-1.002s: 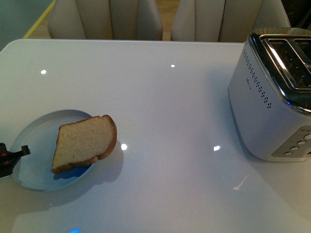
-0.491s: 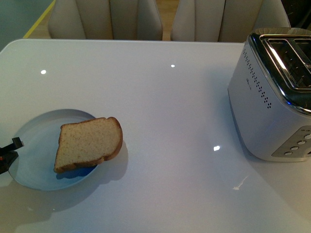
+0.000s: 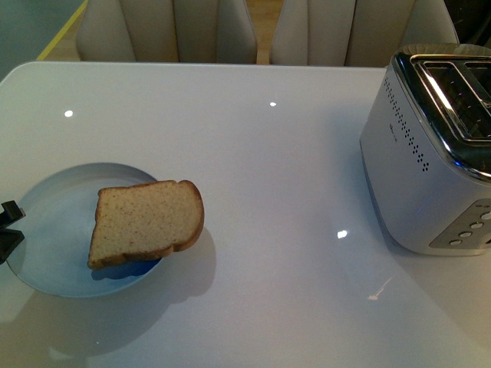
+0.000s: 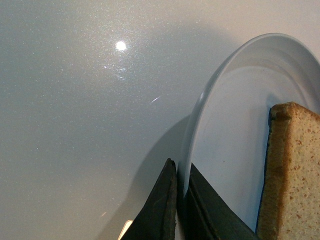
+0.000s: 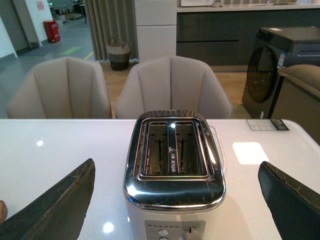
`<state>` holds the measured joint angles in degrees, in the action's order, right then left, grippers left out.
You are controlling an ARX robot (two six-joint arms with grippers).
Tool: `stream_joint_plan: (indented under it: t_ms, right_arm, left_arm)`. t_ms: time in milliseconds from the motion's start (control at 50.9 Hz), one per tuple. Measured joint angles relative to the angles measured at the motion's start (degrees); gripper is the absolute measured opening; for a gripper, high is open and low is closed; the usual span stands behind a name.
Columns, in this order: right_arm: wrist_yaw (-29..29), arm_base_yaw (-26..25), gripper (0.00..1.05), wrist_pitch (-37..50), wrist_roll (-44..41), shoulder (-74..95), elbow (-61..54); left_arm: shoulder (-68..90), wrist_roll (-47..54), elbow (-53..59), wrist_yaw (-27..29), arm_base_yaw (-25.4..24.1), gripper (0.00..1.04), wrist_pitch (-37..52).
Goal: Left arm holds plate, right arm toasts bread
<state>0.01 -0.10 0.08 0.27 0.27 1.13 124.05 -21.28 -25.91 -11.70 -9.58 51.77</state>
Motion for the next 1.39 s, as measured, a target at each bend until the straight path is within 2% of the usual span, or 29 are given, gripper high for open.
stream_joint_plan:
  t_ms: [373,550,786,1021,1218,1394]
  right_arm:
    - [0.0,0.0,0.96,0.0,0.0,0.0,0.0]
    - [0.0,0.0,0.96,0.0,0.0,0.0,0.0]
    - [0.0,0.0,0.96,0.0,0.0,0.0,0.0]
    - [0.0,0.0,0.96,0.0,0.0,0.0,0.0]
    - [0.0,0.0,0.96,0.0,0.0,0.0,0.0]
    - [0.0,0.0,0.96,0.0,0.0,0.0,0.0]
  left_arm:
    - [-15.8,-7.2,3.6,2.9,6.3,0.03,-9.1]
    - [-28.7,-10.1,2.6,5.8,12.2,0.03,-20.9]
    - [-38.8,-13.7,-0.6,8.8,19.7,0.03,-30.3]
    - [-42.1,-19.8,-4.3,12.9,28.8,0.03,-35.7]
    - [-41.5,-25.0,-7.3,15.1,36.3,0.03,-36.7]
    - [-39.9,-26.8,-9.8,16.2,40.4,0.03,-37.5]
